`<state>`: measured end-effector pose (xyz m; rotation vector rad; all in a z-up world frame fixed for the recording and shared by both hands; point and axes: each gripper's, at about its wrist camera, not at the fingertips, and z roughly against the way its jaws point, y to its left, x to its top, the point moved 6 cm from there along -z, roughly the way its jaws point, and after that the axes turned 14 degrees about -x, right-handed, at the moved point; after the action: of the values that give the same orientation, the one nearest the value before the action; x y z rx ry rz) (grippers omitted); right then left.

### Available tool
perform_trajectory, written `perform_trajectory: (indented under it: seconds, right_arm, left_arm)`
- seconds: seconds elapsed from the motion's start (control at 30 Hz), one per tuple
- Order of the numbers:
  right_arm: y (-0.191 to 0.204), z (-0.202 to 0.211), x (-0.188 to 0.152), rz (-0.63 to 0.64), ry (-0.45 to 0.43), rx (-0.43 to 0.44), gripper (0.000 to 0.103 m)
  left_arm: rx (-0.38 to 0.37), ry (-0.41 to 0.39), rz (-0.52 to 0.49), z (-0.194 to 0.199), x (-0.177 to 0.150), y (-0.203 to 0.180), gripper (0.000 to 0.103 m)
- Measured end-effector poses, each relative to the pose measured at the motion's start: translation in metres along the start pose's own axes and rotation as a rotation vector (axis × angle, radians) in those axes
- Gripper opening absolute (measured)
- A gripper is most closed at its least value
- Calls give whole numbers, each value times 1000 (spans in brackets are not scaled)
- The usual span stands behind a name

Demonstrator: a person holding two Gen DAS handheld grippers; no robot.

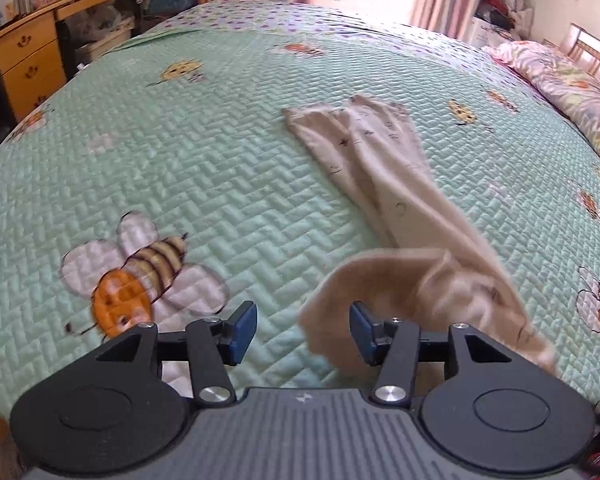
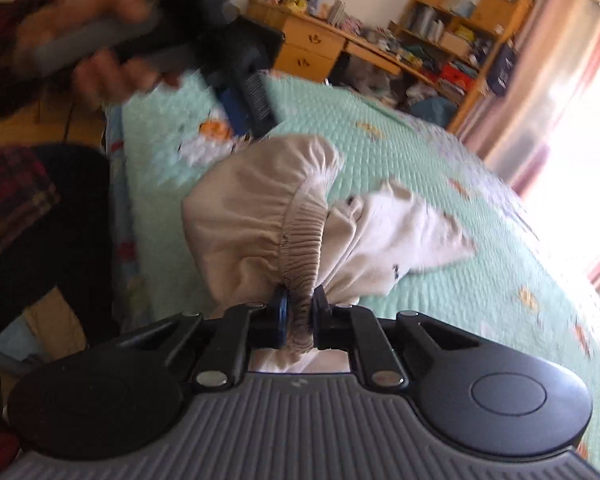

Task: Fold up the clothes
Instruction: 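Hold the waistband with the right gripper and pull the pants straight along the bed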

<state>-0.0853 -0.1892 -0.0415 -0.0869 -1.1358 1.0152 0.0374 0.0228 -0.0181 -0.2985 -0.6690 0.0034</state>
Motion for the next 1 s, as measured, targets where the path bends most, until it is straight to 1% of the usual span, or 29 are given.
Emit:
perform_trajectory:
  seconds: [0.07, 0.13, 0.17, 0.23, 0.33, 0.4, 0.43, 0.53, 0.63, 0.7, 0.73, 0.77, 0.8, 0.83, 0.87, 0.9, 1.0]
  right_arm:
    - [12, 6, -8, 25, -6, -48, 13]
    - [16, 6, -7, 17, -16, -69, 13]
    - [15, 5, -6, 4, -25, -69, 13]
    - [14, 5, -4, -17, -44, -61, 14]
    - [9, -5, -2, -17, -55, -64, 15]
    - [9, -7, -2, -6, -64, -70, 15]
    - [10, -7, -1, -3, -69, -72, 15]
    - [11, -5, -1, 15, -86, -80, 15]
    - [13, -3, 0, 34, -97, -86, 16]
    - [14, -2, 0, 43, -105, -85, 17]
    - [14, -2, 1, 49, -108, -89, 17]
    - [14, -2, 1, 47, -109, -92, 17]
    - [13, -2, 1, 43, -110, -96, 17]
    - [12, -2, 1, 40, -111, -100, 17]
    - [10, -2, 0, 26, -108, -101, 17]
    - [8, -2, -1, 10, -104, -101, 17]
    - [5, -5, -2, -26, -100, -108, 16]
  left_arm:
    - [-6, -2, -47, -7, 13, -15, 59]
    - [-7, 0, -74, -14, 24, -29, 63]
    - [-10, -1, -91, -18, 29, -35, 70]
    - [-14, 2, -122, -27, 39, -46, 81]
    - [-14, 25, -140, -37, 51, -51, 81]
    - [-14, 61, -131, -46, 54, -51, 86]
    - [-12, 87, -129, -51, 54, -52, 86]
    - [2, 204, -149, -71, 42, -54, 85]
    - [32, 260, -172, -84, 34, -57, 85]
    - [36, 299, -177, -93, 29, -60, 81]
    - [30, 317, -167, -96, 28, -60, 67]
    - [23, 332, -156, -98, 27, -60, 43]
    - [15, 345, -139, -100, 26, -60, 30]
    - [11, 353, -126, -101, 25, -59, 19]
    - [10, 346, -121, -101, 26, -60, 14]
    - [3, 330, -115, -99, 28, -61, 12]
    - [-17, 266, -96, -92, 40, -65, 10]
